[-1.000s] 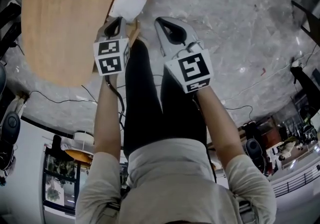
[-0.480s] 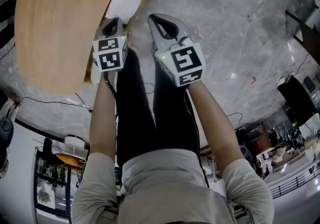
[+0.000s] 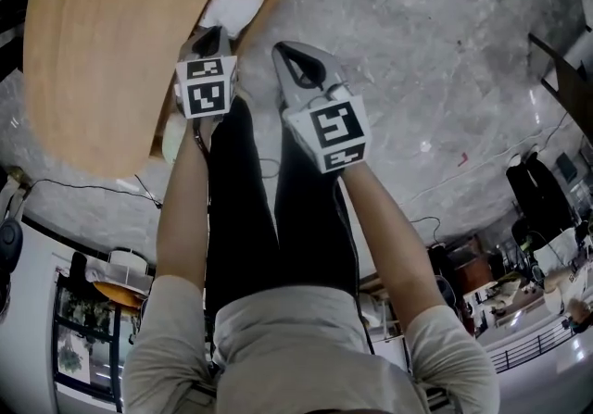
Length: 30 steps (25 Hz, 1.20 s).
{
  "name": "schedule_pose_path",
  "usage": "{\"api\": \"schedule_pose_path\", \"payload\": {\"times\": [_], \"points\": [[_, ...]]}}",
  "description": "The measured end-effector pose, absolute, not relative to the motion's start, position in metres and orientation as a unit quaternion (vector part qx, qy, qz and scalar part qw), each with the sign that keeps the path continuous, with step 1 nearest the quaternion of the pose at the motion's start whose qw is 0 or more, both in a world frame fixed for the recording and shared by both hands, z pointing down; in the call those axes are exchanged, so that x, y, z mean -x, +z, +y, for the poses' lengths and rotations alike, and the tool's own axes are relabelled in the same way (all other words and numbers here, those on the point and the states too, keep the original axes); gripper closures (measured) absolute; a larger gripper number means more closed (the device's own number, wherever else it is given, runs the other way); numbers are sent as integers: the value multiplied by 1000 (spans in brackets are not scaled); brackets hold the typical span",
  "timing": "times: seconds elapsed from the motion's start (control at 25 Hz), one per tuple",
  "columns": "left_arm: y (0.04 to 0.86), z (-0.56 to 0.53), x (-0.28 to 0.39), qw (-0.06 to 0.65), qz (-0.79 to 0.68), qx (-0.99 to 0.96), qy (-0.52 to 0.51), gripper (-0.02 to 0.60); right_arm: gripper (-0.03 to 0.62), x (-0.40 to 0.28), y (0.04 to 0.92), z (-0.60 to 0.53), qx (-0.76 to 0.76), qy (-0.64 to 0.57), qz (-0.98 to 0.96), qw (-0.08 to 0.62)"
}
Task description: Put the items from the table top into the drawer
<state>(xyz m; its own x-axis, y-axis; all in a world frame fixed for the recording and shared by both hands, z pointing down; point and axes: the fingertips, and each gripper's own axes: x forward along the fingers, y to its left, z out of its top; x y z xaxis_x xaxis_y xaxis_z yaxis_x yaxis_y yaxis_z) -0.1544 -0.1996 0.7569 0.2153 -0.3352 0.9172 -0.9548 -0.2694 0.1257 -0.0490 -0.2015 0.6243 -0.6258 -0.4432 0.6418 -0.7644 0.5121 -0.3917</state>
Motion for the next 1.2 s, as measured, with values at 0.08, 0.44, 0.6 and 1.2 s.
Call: {"api": "schedule_pose_path", "payload": {"times": [0.08,0.44,0.6,1.2], "points": [[762,-203,154,378,-469,-682,413,551,586,48,626,-200,-361,340,-835,239],[775,-205,141,382,-464,-686,411,551,586,41,637,-202,-364,346,-829,246],[782,-202,140,378,-457,-688,419,549,586,42,639,-200,-362,349,-828,249],[756,-199,140,381,-430,-708,410,546,586,52,629,-194,-359,346,-830,251]]}}
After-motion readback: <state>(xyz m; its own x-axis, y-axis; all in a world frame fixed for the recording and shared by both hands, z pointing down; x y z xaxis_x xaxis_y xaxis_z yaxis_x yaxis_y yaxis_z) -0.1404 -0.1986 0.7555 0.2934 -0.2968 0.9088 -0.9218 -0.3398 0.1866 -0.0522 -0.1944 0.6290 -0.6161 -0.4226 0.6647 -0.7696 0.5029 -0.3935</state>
